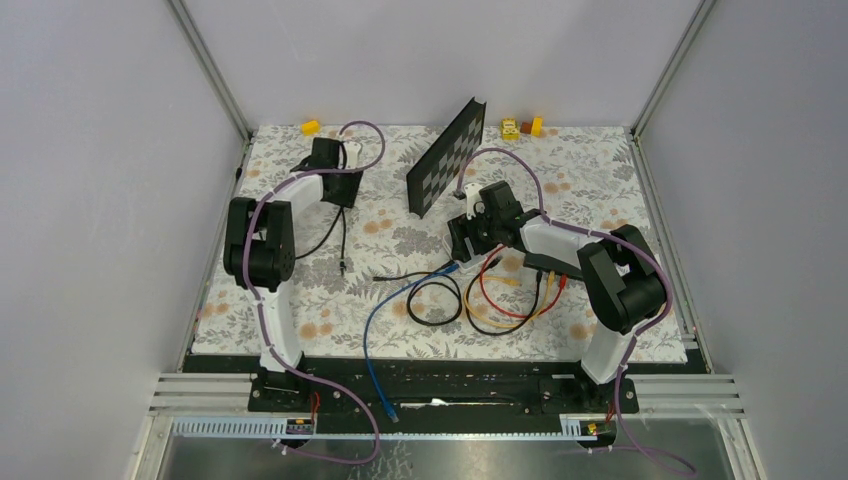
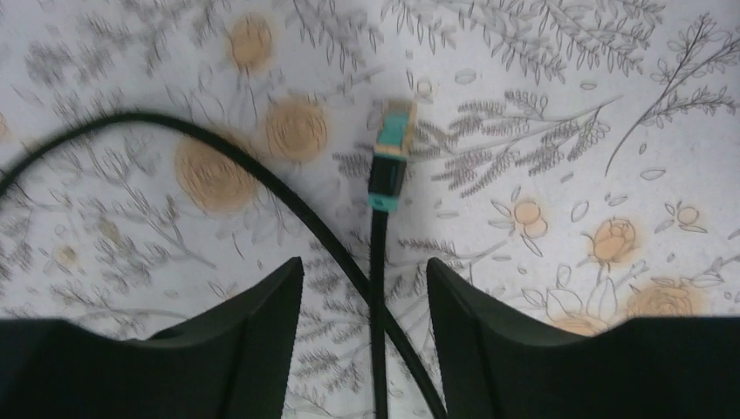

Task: Pull the plug from the switch port
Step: Move the connector to the corner of the board.

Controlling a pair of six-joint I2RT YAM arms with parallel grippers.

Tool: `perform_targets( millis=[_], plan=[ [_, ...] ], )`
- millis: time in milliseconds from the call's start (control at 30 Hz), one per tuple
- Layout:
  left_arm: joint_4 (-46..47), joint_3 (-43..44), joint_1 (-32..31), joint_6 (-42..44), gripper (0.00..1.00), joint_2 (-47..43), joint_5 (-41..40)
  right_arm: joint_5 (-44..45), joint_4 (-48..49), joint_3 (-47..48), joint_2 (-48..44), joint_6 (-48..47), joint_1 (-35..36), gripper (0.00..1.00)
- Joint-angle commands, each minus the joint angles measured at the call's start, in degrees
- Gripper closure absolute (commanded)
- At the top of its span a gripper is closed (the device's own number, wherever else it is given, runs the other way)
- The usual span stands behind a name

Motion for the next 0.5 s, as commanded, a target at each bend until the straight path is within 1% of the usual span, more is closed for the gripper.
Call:
perform_targets(
  millis=[0,33,67,167,333,467],
  plan=[
    [2.1,-4.4,0.7,-1.7,0.34,-6.8,1.7,-2.1,-0.1,1.4,-0.5,-0.4,-0.4,0.22],
    [2.5,-5.8,0.7,-1.8,0.27,-8.0,2.1,-2.2,-0.1,1.6,-0.4,-0.4,-0.5,0.22],
    [2.6,-6.8,0.7,-1.8,0.24,-9.2,2.4,-2.4,-0.2,1.7,-0.3,-0.3,-0.4,0.22],
    [2.7,-10.3,0.7,-1.8,0.20,-12.2,2.7,-2.5,-0.6,1.8,-0.3,-0.4,-0.4,0.21],
    [3.1,-16.0,0.7,-1.3,0.20,-14.5,3.3,-2.6,-0.6,1.8,-0.6,-0.5,-0.4,0.21],
    [3.2,-17.9,0.8,0.0,0.25,-13.8,2.0,-2.9,-0.6,1.7,-0.5,-0.4,-0.5,0.21]
  ],
)
